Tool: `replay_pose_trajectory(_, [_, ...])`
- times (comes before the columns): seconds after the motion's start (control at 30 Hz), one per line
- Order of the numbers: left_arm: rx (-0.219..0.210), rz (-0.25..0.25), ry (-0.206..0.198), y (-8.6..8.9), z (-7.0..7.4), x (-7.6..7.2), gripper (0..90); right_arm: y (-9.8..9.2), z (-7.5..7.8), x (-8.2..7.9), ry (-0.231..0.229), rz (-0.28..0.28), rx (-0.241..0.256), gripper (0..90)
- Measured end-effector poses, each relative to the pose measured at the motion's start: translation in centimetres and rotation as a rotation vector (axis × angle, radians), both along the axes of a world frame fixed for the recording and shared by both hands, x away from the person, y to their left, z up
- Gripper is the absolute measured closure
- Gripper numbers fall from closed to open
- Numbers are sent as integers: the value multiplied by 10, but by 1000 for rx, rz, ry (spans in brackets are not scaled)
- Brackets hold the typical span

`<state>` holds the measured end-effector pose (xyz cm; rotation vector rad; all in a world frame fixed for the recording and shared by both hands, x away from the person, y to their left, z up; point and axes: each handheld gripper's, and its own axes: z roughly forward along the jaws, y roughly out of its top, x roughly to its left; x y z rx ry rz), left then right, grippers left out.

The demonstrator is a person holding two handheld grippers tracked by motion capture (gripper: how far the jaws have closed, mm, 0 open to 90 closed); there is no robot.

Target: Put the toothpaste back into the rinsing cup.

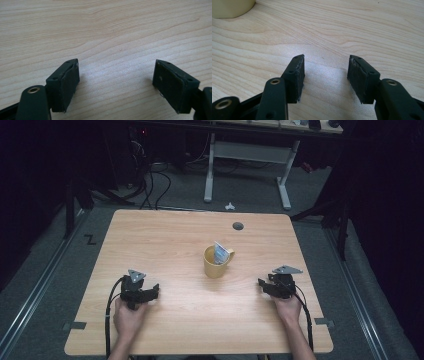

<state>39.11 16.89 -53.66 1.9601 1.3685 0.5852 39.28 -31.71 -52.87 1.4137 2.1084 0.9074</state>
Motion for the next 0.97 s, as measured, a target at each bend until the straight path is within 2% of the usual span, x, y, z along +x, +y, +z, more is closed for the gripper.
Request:
replay_pose_trajectory(0.27, [0, -1, 1, 0, 0, 0, 218, 2, -1, 0, -14, 2, -14, 466])
replay_pose_trajectory(0.97, [-1, 0, 1, 0, 0, 0, 218, 2, -1, 0, -14, 4, -15, 456])
